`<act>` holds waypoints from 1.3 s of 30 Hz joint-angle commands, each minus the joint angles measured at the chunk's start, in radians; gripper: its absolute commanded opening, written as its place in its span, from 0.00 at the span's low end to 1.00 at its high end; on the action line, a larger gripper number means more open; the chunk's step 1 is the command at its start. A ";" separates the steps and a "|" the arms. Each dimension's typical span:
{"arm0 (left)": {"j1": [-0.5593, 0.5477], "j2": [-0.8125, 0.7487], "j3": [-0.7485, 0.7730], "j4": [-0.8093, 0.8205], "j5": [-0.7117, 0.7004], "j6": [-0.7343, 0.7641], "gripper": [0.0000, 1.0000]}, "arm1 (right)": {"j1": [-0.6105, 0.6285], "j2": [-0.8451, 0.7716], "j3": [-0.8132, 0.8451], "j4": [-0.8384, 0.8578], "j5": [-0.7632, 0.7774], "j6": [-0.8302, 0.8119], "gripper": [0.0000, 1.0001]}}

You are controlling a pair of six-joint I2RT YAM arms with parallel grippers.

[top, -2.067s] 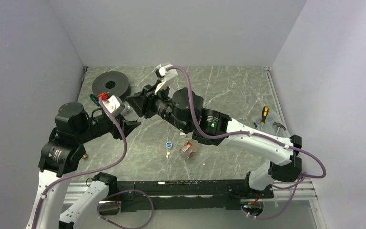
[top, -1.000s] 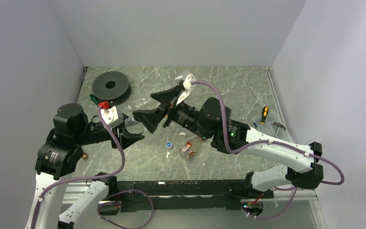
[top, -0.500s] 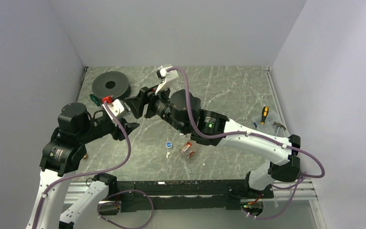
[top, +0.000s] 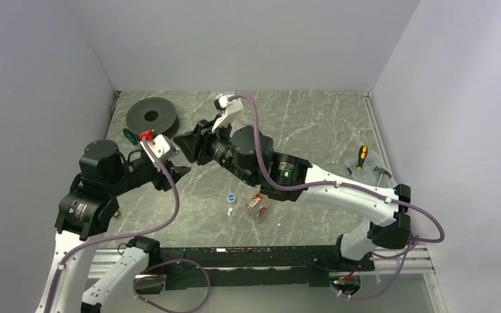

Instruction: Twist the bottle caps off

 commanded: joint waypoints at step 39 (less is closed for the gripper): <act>0.008 -0.002 -0.006 0.036 -0.015 0.053 0.24 | -0.052 -0.019 0.084 -0.073 -0.065 -0.031 0.95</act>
